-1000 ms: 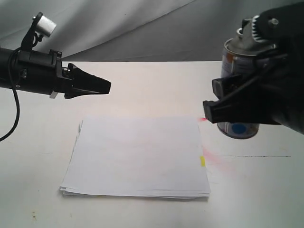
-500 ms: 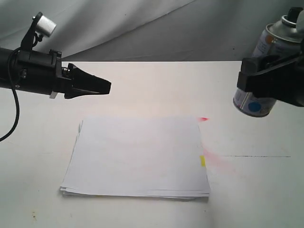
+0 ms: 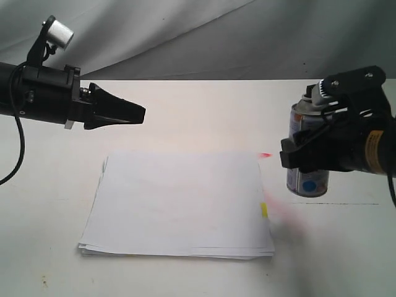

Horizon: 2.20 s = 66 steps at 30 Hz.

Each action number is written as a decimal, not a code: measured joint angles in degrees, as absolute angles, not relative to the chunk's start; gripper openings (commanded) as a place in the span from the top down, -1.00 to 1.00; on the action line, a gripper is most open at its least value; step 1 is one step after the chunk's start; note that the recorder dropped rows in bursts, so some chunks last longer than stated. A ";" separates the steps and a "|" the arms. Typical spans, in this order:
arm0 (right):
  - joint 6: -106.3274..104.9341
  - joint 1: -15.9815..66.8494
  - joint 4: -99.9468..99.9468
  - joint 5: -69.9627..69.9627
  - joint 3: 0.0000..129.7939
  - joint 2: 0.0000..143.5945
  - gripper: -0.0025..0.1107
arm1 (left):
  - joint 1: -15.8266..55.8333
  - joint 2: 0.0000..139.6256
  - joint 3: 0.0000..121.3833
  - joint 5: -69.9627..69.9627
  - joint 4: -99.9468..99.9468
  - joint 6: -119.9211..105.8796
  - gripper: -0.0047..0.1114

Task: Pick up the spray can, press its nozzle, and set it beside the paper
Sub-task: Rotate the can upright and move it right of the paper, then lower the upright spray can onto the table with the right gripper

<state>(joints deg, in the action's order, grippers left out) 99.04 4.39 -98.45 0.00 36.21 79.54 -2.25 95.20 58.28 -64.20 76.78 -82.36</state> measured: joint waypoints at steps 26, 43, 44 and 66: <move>98.53 4.39 -99.49 0.00 36.21 82.91 0.96 | -2.25 95.20 58.28 -64.09 76.67 -82.45 0.92; 51.83 4.02 -55.78 1.10 36.21 72.99 0.96 | -2.25 95.20 58.28 -64.09 76.44 -82.45 0.92; 39.15 4.02 -43.77 0.00 36.21 72.99 0.96 | -2.25 95.20 58.28 -64.09 76.44 -82.45 0.92; 0.60 4.02 3.57 -37.57 23.17 88.67 0.96 | -2.25 95.20 58.28 -64.09 76.44 -82.59 0.92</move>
